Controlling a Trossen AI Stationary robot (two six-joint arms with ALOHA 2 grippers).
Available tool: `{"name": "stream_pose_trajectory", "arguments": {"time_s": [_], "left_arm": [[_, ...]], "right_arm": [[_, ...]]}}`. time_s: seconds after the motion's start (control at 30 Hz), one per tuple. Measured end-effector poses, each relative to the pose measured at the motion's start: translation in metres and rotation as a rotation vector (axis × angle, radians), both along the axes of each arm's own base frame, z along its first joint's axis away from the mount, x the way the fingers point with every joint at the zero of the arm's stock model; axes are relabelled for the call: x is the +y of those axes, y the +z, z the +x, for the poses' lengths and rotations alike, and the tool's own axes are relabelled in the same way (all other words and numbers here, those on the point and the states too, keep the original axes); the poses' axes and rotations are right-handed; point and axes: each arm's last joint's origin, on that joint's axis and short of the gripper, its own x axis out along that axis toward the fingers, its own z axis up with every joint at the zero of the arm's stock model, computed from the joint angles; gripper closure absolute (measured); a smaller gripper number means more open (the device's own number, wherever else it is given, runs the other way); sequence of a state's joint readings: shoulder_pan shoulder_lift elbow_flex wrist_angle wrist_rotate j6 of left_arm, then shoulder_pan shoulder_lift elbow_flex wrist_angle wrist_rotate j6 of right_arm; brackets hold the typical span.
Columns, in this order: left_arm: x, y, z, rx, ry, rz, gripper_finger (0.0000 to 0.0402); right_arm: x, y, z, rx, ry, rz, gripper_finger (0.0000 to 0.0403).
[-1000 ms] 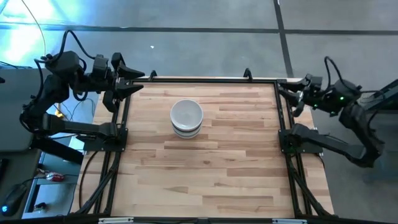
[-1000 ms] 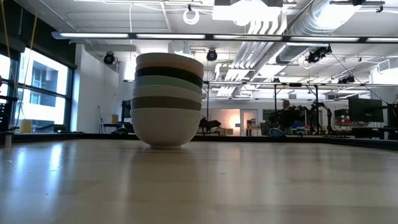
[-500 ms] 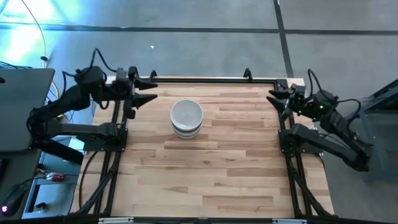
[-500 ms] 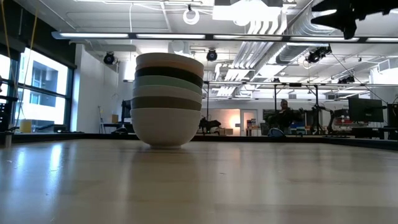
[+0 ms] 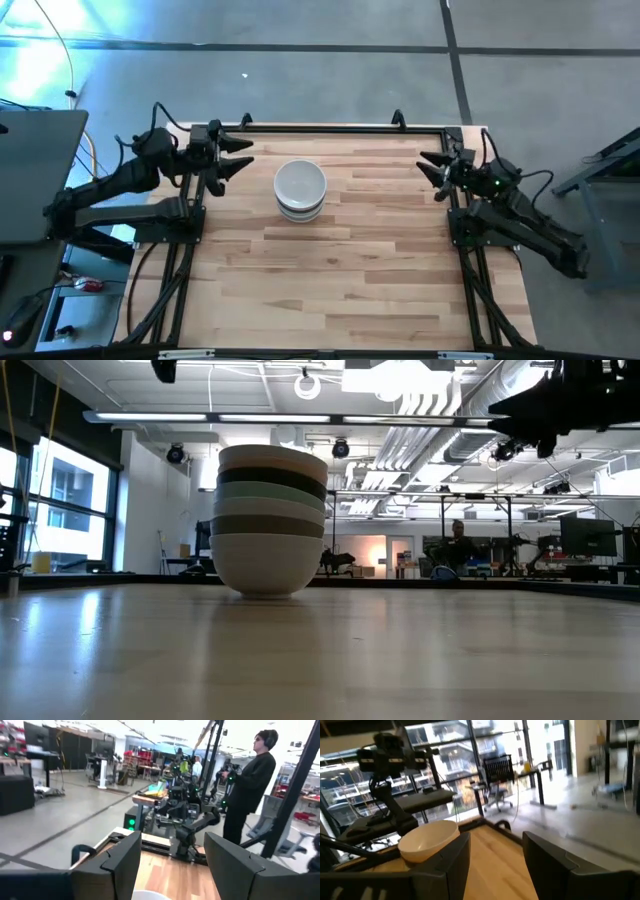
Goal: Nest bowls inside each other
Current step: Return to Home Position
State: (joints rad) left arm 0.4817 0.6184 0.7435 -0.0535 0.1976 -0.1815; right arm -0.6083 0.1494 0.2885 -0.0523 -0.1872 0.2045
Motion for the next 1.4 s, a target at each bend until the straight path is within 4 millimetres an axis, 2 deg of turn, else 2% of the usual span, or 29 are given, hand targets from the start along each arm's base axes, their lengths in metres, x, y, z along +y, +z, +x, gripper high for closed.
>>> {"name": "stream_pose_trajectory", "arguments": {"time_s": [0.3,0.6,0.9,1.17,1.4], "left_arm": [[0.003,-0.028,0.003,0.02,0.018,0.133,0.0195],[0.005,-0.046,0.007,0.045,0.019,0.24,0.0195],[0.005,-0.061,0.0,0.0,0.018,0.288,0.0195],[0.007,-0.098,-0.004,-0.095,0.039,0.296,0.0195],[0.011,-0.122,-0.009,-0.126,0.092,0.259,0.0195]], "right_arm": [[-0.004,-0.048,0.009,-0.145,0.037,-0.201,0.0231],[-0.004,-0.046,0.008,-0.119,0.023,-0.28,0.0231],[-0.003,-0.043,0.007,-0.147,0.022,-0.288,0.0231],[-0.003,-0.043,0.007,-0.153,0.025,-0.275,0.0231],[-0.003,-0.043,0.007,-0.156,0.027,-0.266,0.0231]]}}
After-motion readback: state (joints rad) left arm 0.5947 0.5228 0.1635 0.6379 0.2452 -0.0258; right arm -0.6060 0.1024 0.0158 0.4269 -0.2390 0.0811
